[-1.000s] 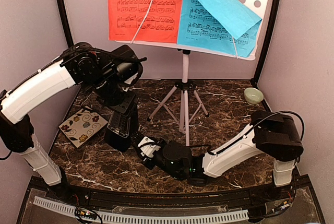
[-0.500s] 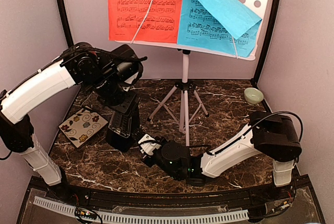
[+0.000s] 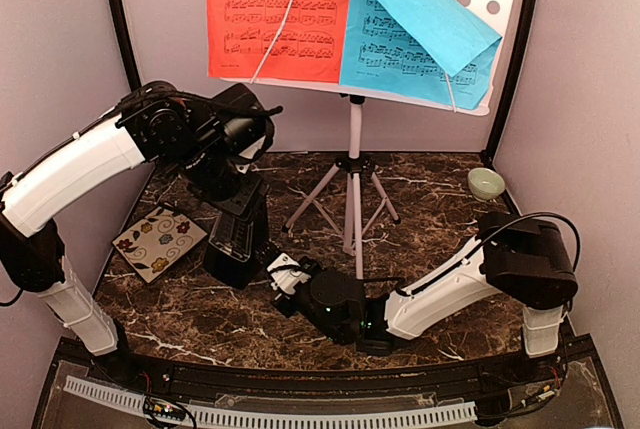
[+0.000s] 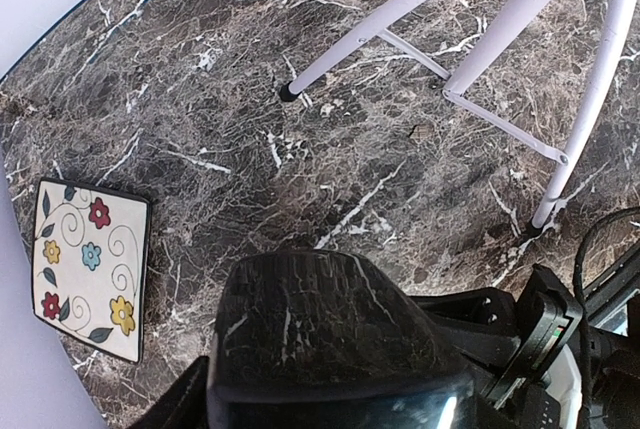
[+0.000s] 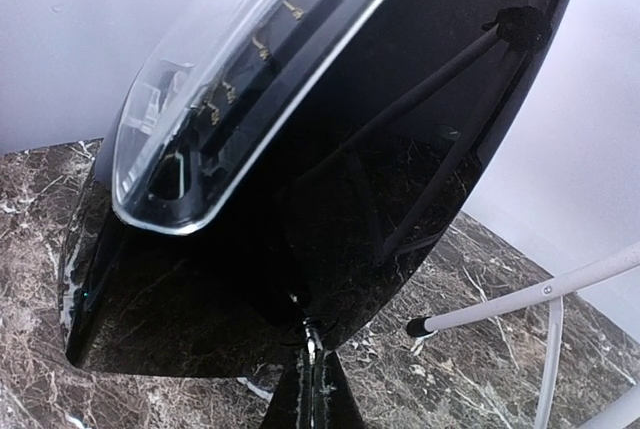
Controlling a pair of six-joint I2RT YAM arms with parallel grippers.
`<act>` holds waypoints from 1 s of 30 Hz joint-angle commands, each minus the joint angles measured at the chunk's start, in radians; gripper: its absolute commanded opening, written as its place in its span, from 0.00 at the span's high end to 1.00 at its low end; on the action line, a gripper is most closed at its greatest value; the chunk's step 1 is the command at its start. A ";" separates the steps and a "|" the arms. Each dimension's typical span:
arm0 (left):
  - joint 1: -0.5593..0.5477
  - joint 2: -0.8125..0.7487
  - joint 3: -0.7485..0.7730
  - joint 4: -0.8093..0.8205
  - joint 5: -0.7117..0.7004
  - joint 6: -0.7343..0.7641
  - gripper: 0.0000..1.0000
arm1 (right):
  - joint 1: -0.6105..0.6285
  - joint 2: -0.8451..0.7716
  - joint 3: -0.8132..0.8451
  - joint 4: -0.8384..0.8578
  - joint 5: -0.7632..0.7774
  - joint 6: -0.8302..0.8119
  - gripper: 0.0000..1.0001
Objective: Set up the instrument practice props
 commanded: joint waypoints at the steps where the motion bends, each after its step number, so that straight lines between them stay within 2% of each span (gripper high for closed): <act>1: 0.000 -0.059 -0.010 0.095 0.025 0.019 1.00 | -0.009 -0.027 0.007 0.037 -0.014 0.044 0.97; 5: 0.000 -0.077 -0.034 0.136 0.047 0.030 1.00 | -0.016 -0.041 0.003 0.032 -0.023 0.053 0.95; 8: 0.000 -0.080 -0.038 0.142 0.050 0.034 1.00 | -0.022 -0.051 -0.008 0.034 -0.034 0.067 1.00; 16: 0.000 -0.116 -0.102 0.218 0.060 0.054 1.00 | -0.040 -0.108 -0.065 0.060 -0.104 0.137 1.00; 23: -0.003 -0.240 -0.274 0.431 0.082 0.113 1.00 | -0.101 -0.192 -0.115 0.044 -0.229 0.364 1.00; 30: -0.003 -0.384 -0.455 0.628 0.051 0.143 1.00 | -0.120 -0.225 -0.111 -0.007 -0.253 0.508 1.00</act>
